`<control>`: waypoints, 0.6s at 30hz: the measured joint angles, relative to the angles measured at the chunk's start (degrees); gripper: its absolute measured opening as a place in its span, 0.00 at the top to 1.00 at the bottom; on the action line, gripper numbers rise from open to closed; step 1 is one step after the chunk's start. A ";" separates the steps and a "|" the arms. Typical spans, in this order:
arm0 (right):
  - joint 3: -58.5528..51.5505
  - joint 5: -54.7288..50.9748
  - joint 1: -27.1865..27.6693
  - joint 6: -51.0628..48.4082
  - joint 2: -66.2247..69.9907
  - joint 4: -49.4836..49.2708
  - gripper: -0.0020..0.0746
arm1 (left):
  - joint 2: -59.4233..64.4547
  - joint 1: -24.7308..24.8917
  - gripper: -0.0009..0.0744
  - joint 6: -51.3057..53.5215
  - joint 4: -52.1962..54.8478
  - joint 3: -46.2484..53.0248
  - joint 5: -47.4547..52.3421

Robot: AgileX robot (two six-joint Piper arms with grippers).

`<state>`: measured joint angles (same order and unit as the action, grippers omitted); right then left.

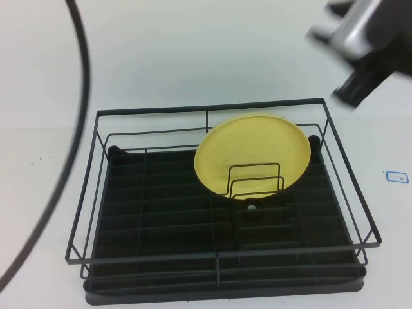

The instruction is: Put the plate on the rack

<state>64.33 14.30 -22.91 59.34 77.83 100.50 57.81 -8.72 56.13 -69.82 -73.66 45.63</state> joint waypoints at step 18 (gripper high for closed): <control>0.11 8.55 0.00 27.15 -38.69 -0.66 0.97 | -33.42 6.27 0.99 -49.55 48.29 -3.96 -8.72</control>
<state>64.43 22.84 -22.91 86.49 39.14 99.84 24.40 -2.45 6.58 -21.53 -77.62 36.91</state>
